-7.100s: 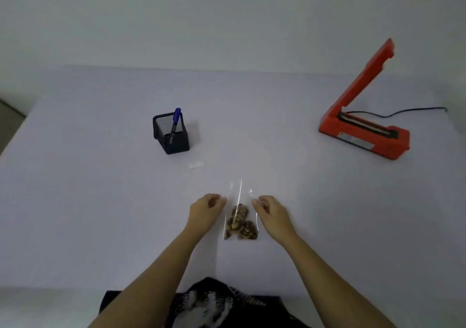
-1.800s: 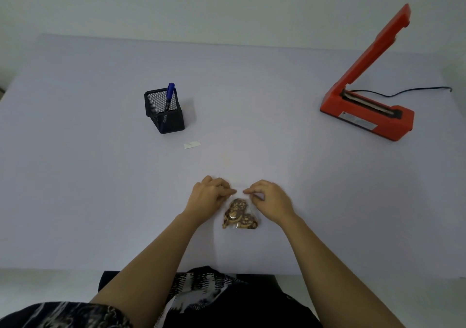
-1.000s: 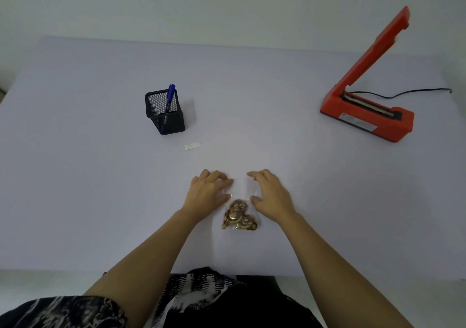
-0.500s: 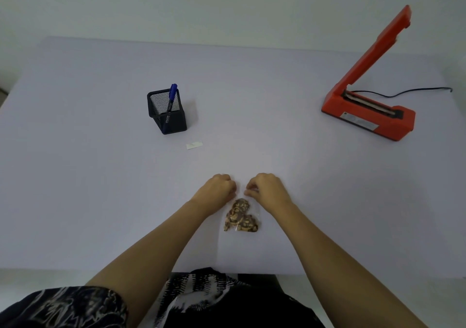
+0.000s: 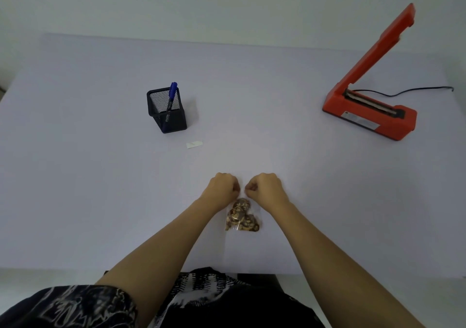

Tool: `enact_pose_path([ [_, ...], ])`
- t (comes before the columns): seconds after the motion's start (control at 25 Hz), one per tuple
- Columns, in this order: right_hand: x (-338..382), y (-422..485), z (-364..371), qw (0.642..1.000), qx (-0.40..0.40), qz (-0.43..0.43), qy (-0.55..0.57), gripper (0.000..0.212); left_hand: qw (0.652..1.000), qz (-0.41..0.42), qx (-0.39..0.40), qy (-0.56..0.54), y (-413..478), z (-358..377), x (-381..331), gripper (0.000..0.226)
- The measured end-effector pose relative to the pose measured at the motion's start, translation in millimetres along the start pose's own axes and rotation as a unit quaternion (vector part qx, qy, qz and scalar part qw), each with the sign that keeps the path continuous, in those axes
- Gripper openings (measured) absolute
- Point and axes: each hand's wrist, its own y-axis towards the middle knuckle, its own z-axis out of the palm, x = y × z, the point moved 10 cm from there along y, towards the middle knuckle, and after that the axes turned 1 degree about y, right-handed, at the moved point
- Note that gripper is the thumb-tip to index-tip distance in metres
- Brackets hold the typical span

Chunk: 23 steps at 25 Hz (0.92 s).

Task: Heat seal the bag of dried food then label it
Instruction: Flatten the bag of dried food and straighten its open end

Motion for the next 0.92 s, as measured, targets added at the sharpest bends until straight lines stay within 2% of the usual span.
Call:
enact_pose_path([
  [0.28,-19,-4,-8,0.999,-0.001,0.024,0.028,0.013,1.000,0.001,-0.016,0.003,-1,-1,3,0.024],
  [0.48,-14,-2,-9,1.000,0.008,0.017,0.001,0.014,1.000,0.004,-0.016,0.005,0,-2,3,0.025],
  [0.72,-8,0,3,0.998,0.001,0.024,0.055,0.013,1.000,-0.008,-0.010,-0.004,1,-1,2,0.025],
  [0.92,-30,-2,-10,0.997,-0.011,0.050,0.060,0.011,1.000,-0.010,-0.008,-0.020,-2,-1,4,0.024],
])
